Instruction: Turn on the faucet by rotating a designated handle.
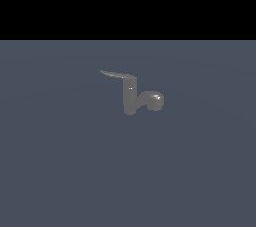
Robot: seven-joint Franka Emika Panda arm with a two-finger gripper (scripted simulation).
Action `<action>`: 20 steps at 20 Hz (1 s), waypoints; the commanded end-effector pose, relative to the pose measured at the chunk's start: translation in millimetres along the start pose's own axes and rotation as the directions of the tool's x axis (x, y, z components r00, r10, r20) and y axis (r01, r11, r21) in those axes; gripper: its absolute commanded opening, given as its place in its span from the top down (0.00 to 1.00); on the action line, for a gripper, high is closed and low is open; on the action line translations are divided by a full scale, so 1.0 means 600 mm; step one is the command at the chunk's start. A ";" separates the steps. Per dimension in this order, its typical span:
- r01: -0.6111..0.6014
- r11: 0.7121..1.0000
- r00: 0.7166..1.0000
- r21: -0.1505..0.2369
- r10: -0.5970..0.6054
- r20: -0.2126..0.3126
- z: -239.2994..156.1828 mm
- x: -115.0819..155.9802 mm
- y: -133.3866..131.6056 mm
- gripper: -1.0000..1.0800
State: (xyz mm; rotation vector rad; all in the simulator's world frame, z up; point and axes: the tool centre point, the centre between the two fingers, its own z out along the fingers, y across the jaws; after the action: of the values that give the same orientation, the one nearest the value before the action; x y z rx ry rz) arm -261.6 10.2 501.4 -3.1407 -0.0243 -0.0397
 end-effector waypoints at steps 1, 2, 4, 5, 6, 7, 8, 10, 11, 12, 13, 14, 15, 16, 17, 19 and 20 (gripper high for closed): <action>0.000 1.000 1.000 0.000 0.000 0.000 0.000 0.000 0.000 1.00; -0.001 1.000 1.000 0.000 0.001 0.000 0.000 0.000 0.000 1.00; -0.005 1.000 1.000 0.000 0.005 0.000 0.002 0.001 -0.002 1.00; -0.008 1.000 1.000 0.000 0.008 0.000 0.003 0.002 -0.003 1.00; -0.013 1.000 1.000 0.000 0.013 0.000 0.005 0.003 -0.005 1.00; -0.019 1.000 1.000 0.000 0.019 0.000 0.007 0.005 -0.007 1.00; -0.026 1.000 1.000 0.000 0.026 0.000 0.010 0.007 -0.009 1.00; -0.043 0.999 0.999 0.000 0.043 0.001 0.017 0.012 -0.015 1.00; -0.053 0.999 0.999 0.000 0.053 0.001 0.021 0.014 -0.019 1.00; -0.064 0.998 0.998 0.000 0.064 0.001 0.025 0.017 -0.023 1.00; -0.076 0.997 0.997 0.000 0.076 0.001 0.030 0.021 -0.027 1.00; -0.090 0.996 0.996 0.000 0.090 0.002 0.035 0.025 -0.032 1.00; -0.104 0.995 0.995 -0.001 0.104 0.002 0.041 0.029 -0.037 1.00; -0.119 0.993 0.993 -0.001 0.119 0.002 0.047 0.034 -0.042 1.00; -0.136 0.991 0.991 -0.001 0.136 0.002 0.054 0.039 -0.047 1.00; -0.172 0.985 0.985 -0.001 0.172 0.003 0.068 0.051 -0.059 1.00; -0.191 0.982 0.981 -0.001 0.191 0.003 0.076 0.057 -0.066 1.00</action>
State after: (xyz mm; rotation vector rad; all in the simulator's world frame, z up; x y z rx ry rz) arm -232.2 44.5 463.6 -3.1309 0.2329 -0.0353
